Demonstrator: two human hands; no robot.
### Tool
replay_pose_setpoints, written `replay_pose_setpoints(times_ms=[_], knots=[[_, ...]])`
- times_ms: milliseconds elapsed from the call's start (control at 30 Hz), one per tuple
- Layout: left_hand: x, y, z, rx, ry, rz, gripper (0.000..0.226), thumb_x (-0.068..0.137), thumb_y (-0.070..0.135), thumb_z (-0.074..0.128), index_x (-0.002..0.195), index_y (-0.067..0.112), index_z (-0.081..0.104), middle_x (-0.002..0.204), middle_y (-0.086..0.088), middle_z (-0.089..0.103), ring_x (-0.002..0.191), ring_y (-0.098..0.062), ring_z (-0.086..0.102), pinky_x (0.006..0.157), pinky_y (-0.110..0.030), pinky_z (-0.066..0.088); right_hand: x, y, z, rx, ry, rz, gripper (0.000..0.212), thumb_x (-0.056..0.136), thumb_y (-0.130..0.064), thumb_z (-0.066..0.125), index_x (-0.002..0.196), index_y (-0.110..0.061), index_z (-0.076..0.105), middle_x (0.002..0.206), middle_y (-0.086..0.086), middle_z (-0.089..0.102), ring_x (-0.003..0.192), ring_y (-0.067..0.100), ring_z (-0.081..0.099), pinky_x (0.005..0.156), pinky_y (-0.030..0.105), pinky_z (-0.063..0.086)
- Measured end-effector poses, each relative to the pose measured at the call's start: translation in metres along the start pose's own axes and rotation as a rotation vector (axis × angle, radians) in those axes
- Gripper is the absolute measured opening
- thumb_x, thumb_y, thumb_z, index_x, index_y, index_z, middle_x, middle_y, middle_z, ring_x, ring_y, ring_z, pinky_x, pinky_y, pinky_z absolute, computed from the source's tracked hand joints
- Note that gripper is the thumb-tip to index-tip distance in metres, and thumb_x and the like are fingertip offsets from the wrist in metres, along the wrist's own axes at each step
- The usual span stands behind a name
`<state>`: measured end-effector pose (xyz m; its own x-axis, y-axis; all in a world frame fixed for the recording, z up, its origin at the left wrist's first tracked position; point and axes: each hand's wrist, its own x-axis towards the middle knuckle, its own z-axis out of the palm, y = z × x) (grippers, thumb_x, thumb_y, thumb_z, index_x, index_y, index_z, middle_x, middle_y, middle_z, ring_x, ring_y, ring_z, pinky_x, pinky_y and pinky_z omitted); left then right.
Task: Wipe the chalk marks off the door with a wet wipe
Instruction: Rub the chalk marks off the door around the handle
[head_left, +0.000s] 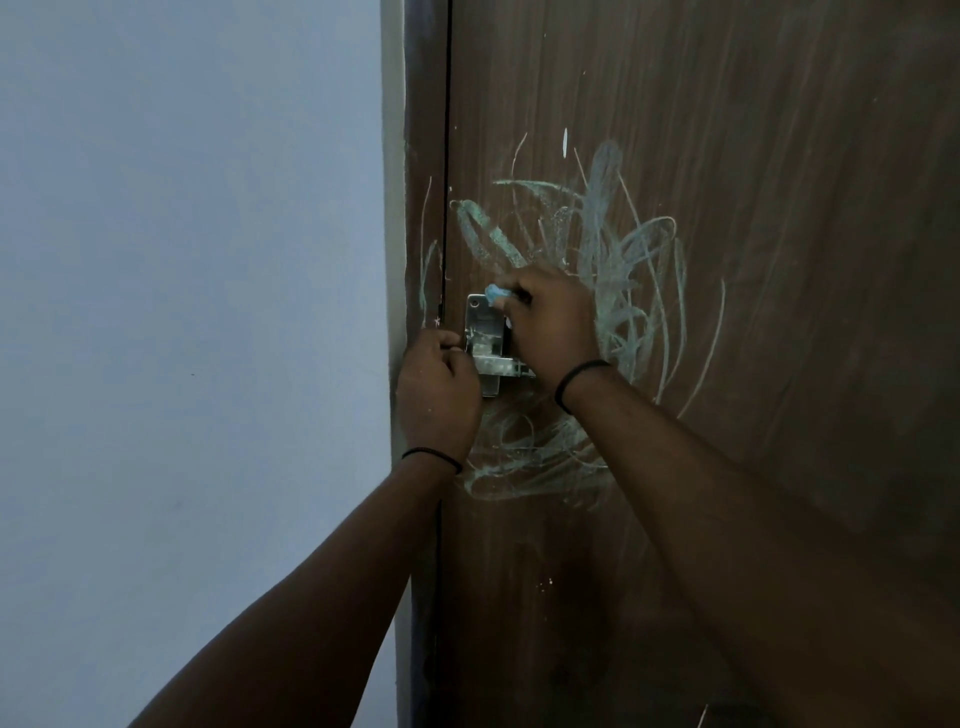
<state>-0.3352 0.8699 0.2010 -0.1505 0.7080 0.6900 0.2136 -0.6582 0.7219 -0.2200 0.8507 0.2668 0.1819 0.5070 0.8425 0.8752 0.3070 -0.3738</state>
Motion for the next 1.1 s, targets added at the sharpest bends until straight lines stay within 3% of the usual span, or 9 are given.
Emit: replay_pose_setpoints(times_ms=[133, 200, 333, 433, 633, 800, 867, 967, 1100], knots=[[-0.001, -0.001, 0.003, 0.040, 0.006, -0.009, 0.019, 0.093, 0.010, 0.047, 0.102, 0.011, 0.064, 0.096, 0.004, 0.062, 0.084, -0.008, 0.054, 0.063, -0.007, 0.034, -0.009, 0.009, -0.005, 0.034, -0.027, 0.176, 0.010, 0.079, -0.011, 0.075, 0.071, -0.007, 0.073, 0.073, 0.003, 0.071, 0.060, 0.007, 0.058, 0.064, 0.028, 0.053], [0.000, 0.001, 0.003, 0.030, 0.008, -0.014, 0.019, 0.093, 0.011, 0.047, 0.102, 0.011, 0.064, 0.096, 0.002, 0.064, 0.085, -0.011, 0.057, 0.065, -0.016, 0.039, -0.003, 0.005, -0.008, 0.051, -0.022, 0.187, 0.011, 0.077, -0.008, 0.076, 0.068, -0.007, 0.072, 0.074, 0.001, 0.071, 0.060, 0.002, 0.058, 0.065, 0.028, 0.054], [0.002, 0.002, 0.001, 0.002, 0.010, -0.004, 0.019, 0.092, 0.012, 0.046, 0.101, 0.014, 0.063, 0.096, 0.001, 0.065, 0.086, -0.012, 0.058, 0.069, -0.021, 0.042, 0.009, -0.010, -0.004, 0.038, 0.046, 0.089, 0.010, 0.079, 0.001, 0.069, 0.072, -0.005, 0.070, 0.079, 0.004, 0.071, 0.073, 0.014, 0.064, 0.071, 0.035, 0.056], [0.004, -0.004, -0.001, 0.013, 0.017, 0.005, 0.019, 0.092, 0.012, 0.045, 0.099, 0.016, 0.062, 0.096, 0.003, 0.063, 0.087, -0.009, 0.056, 0.069, -0.014, 0.039, 0.007, -0.009, -0.002, -0.035, 0.011, 0.049, 0.016, 0.078, 0.008, 0.063, 0.072, -0.005, 0.070, 0.081, 0.007, 0.070, 0.077, 0.021, 0.064, 0.071, 0.038, 0.056], [0.002, -0.009, -0.005, 0.028, 0.019, 0.042, 0.021, 0.090, 0.010, 0.043, 0.098, 0.018, 0.061, 0.096, 0.009, 0.059, 0.088, -0.004, 0.051, 0.070, -0.002, 0.035, 0.012, -0.021, -0.008, -0.311, -0.093, -0.202, 0.024, 0.076, 0.011, 0.056, 0.085, -0.004, 0.072, 0.090, 0.012, 0.067, 0.084, 0.024, 0.061, 0.088, 0.033, 0.050], [0.000, -0.006, -0.009, 0.041, 0.004, 0.068, 0.022, 0.090, 0.006, 0.044, 0.101, 0.015, 0.061, 0.100, 0.004, 0.061, 0.089, -0.005, 0.052, 0.071, -0.008, 0.035, 0.021, -0.041, 0.012, -0.312, -0.417, -0.283, 0.029, 0.094, 0.001, 0.046, 0.118, 0.003, 0.063, 0.126, 0.017, 0.060, 0.116, 0.027, 0.056, 0.092, 0.025, 0.044], [0.000, -0.005, -0.010, 0.035, 0.006, 0.078, 0.022, 0.090, 0.006, 0.044, 0.100, 0.016, 0.061, 0.098, 0.007, 0.060, 0.088, -0.004, 0.051, 0.071, -0.004, 0.036, 0.017, -0.034, 0.006, -0.275, -0.351, -0.262, 0.025, 0.092, 0.000, 0.053, 0.113, 0.002, 0.067, 0.121, 0.019, 0.063, 0.112, 0.029, 0.059, 0.095, 0.029, 0.045], [-0.002, -0.004, -0.013, 0.031, 0.013, 0.090, 0.022, 0.090, 0.006, 0.044, 0.101, 0.015, 0.061, 0.096, 0.011, 0.057, 0.088, -0.002, 0.050, 0.072, 0.001, 0.035, 0.002, -0.012, -0.008, -0.248, -0.022, -0.152, 0.020, 0.084, 0.003, 0.061, 0.096, -0.005, 0.074, 0.100, 0.016, 0.069, 0.090, 0.026, 0.063, 0.082, 0.034, 0.050], [-0.003, -0.007, -0.011, 0.030, 0.005, 0.069, 0.021, 0.090, 0.005, 0.045, 0.101, 0.014, 0.061, 0.096, 0.009, 0.057, 0.089, -0.005, 0.052, 0.071, -0.003, 0.035, -0.007, -0.017, -0.006, -0.124, -0.010, -0.158, 0.014, 0.081, 0.007, 0.063, 0.084, -0.003, 0.073, 0.090, 0.014, 0.068, 0.082, 0.021, 0.060, 0.075, 0.027, 0.047]])
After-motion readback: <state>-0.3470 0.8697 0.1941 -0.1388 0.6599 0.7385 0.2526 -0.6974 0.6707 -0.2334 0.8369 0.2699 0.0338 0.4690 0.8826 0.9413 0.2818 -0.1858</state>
